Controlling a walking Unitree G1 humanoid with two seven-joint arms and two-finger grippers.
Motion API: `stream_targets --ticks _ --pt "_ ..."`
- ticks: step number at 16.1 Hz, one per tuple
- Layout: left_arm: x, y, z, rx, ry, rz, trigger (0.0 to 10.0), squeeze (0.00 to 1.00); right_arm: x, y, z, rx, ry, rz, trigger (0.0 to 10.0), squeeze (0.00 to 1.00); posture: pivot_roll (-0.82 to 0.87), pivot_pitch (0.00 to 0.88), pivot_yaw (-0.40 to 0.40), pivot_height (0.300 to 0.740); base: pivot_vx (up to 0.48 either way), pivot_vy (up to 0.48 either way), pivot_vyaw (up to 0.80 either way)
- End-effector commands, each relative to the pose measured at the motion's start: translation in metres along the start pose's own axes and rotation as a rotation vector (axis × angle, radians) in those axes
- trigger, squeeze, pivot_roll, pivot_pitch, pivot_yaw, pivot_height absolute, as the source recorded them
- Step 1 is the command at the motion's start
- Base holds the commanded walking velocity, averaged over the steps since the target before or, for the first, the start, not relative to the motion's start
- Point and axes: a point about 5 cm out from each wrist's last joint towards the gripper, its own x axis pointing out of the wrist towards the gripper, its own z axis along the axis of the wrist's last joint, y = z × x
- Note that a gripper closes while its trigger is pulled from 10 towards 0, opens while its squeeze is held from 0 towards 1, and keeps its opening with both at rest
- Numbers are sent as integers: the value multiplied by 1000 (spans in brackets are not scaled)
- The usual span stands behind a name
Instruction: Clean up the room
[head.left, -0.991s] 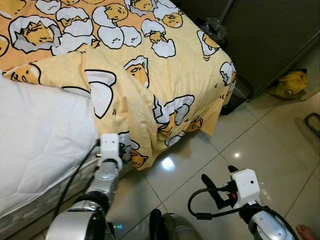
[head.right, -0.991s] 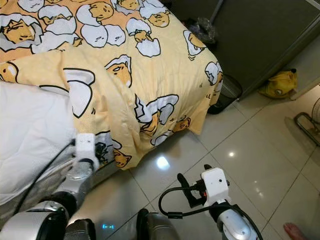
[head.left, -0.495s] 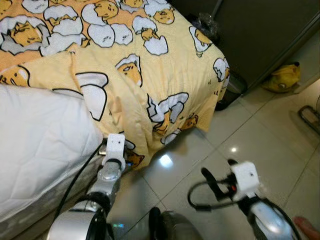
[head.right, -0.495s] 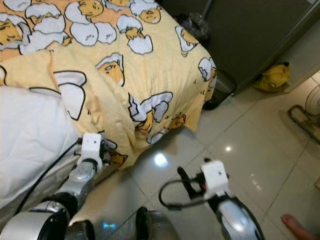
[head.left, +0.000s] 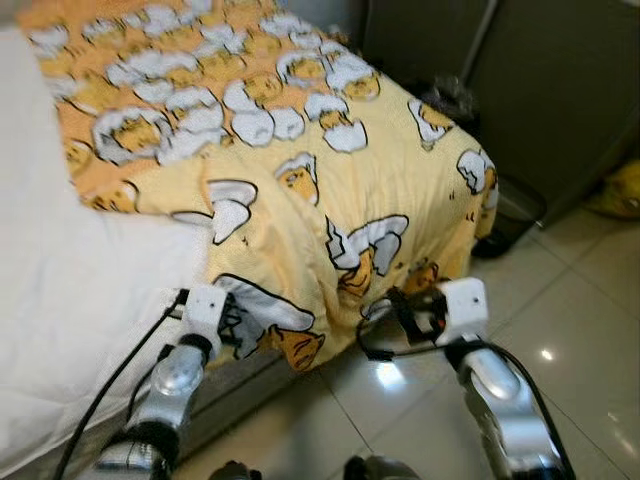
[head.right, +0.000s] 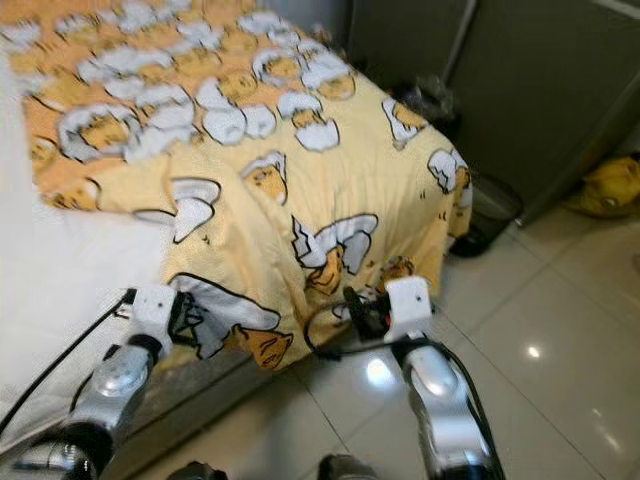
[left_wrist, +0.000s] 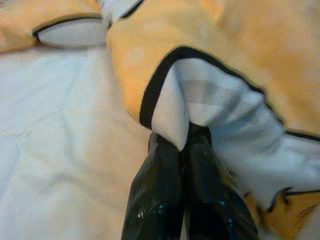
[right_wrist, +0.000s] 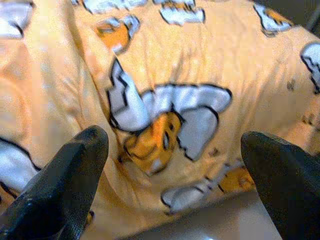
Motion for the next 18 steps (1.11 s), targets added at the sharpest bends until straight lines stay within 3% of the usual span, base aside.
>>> stream_targets --ticks 1,2,3,5,12,14,18 --pt "0 -4 5 -32 -35 -32 10000 0 1 -3 -1 19 -10 -19 10000 0 36 0 -18 740 0 0 0" --pt "-1 -13 8 -80 -61 -80 10000 0 3 -3 -2 23 -13 -18 10000 0 41 0 -21 740 0 0 0" --pt "1 -25 15 -75 -97 -135 10000 0 4 -2 -5 16 -8 -2 10000 0 39 0 -27 740 0 0 0" --pt "4 -32 20 -57 -108 -166 10000 0 4 -1 -7 11 -4 6 10000 0 33 0 -31 740 0 0 0" --pt "8 -36 26 -112 -102 -165 10000 0 4 -8 -13 21 1 -14 10000 0 16 0 -32 740 0 0 0" --pt "10 -38 29 -47 -97 -153 10000 0 6 -8 -14 22 2 -13 10000 0 10 0 -31 740 -238 0 0" --pt "12 -49 29 -44 -85 -185 10000 0 8 -9 -12 12 -4 -9 10000 0 -11 0 -23 740 -356 0 0"
